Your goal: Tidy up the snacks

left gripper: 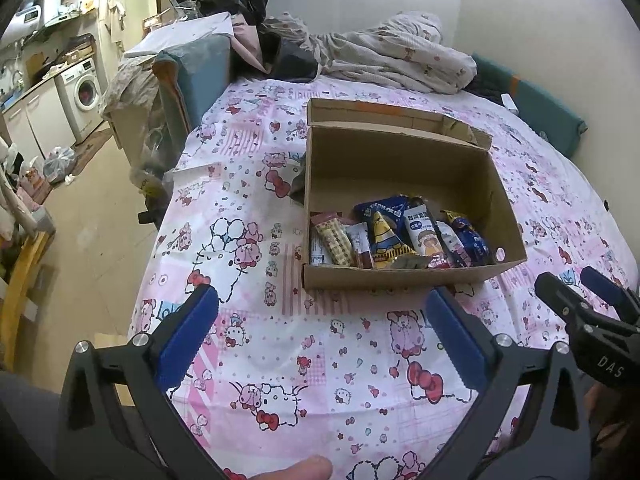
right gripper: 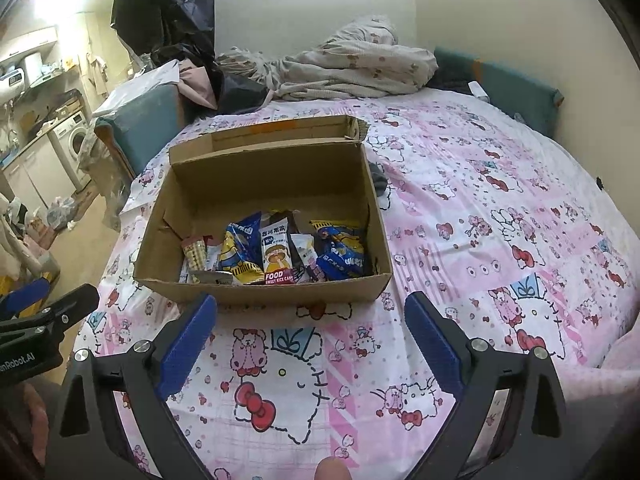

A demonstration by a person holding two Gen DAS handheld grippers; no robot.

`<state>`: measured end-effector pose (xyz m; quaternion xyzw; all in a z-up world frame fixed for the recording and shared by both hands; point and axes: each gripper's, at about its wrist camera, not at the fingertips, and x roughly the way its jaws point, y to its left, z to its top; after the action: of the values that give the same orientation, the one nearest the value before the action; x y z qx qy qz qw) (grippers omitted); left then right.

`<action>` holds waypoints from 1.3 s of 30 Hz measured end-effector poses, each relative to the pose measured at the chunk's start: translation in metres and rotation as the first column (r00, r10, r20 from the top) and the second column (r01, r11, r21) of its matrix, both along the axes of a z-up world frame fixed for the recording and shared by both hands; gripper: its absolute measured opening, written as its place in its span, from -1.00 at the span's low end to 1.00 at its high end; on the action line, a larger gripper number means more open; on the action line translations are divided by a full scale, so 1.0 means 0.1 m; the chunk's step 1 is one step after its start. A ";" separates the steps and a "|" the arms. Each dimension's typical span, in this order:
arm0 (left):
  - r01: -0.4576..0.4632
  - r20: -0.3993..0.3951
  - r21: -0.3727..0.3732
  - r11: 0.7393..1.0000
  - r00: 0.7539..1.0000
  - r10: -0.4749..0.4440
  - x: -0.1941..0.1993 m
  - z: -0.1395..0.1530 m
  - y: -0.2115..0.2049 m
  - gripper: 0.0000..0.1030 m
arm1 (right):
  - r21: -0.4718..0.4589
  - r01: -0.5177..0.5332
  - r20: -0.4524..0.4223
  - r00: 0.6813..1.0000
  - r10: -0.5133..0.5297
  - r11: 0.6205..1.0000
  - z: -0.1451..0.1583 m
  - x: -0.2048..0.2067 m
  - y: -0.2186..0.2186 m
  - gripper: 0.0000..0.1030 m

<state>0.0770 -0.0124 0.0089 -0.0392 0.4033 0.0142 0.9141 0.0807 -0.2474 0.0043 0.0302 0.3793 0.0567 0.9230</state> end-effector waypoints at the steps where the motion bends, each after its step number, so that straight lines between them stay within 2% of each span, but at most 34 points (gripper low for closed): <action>1: 0.000 0.002 0.002 1.000 1.000 0.000 0.00 0.00 0.00 0.99 | 0.002 -0.001 -0.002 1.000 0.001 1.000 0.00 0.00 0.00 0.89; 39: 0.014 -0.011 -0.001 1.000 1.000 -0.014 0.02 -0.03 -0.02 0.99 | 0.028 0.000 -0.017 1.000 0.001 1.000 -0.01 0.02 -0.02 0.89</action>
<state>0.0786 -0.0145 0.0062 -0.0367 0.4085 0.0076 0.9120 0.0829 -0.2492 0.0030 0.0435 0.3862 0.0619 0.9193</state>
